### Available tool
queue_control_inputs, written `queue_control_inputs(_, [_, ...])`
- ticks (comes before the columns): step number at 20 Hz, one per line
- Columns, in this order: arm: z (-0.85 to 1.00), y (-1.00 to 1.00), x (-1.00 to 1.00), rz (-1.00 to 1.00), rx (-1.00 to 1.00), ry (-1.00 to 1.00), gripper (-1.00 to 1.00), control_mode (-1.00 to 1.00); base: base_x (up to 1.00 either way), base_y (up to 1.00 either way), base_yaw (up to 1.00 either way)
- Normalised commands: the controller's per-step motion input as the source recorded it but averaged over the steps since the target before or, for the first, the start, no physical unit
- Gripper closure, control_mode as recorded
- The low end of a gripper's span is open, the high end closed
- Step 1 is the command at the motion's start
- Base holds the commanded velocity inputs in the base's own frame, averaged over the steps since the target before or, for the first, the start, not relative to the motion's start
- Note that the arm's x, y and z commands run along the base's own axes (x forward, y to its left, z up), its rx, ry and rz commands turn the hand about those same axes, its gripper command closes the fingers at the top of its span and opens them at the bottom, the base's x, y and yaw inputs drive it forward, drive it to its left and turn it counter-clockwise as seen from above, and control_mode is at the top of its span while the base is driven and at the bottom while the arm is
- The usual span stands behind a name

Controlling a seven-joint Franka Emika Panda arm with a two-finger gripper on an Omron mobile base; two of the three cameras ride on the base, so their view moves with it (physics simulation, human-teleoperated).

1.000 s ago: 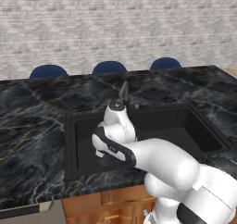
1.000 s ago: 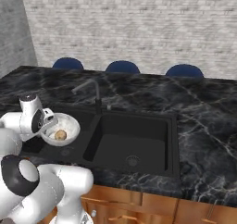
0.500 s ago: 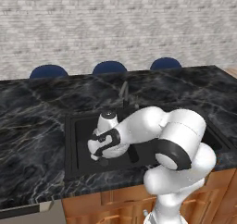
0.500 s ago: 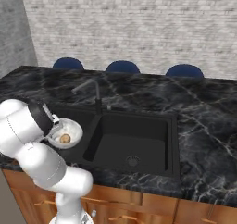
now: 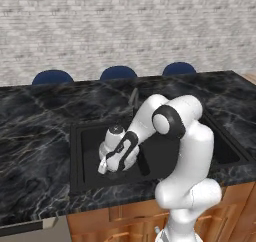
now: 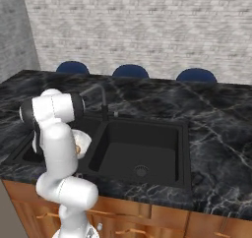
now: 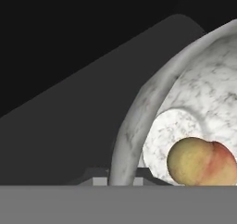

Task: Pick the peach from the cabinet and place it in the bowl. Then pick the bowl and place it in the sink. Then turn on the sink facuet.

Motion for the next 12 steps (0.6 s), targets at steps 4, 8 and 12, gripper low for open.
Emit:
queue_control_inputs(4, [-0.48, 0.26, 0.5, -0.04, -0.07, 0.04, 1.0, -1.0, 0.0, 0.0, 0.0])
queue_control_inputs(8, [-0.46, 0.32, 0.38, -0.07, -0.06, 0.07, 1.0, -1.0, 0.0, 0.0, 0.0])
queue_control_inputs(12, [-0.14, 0.22, 0.03, -0.08, 0.0, 0.04, 1.0, -1.0, 0.0, 0.0, 0.0])
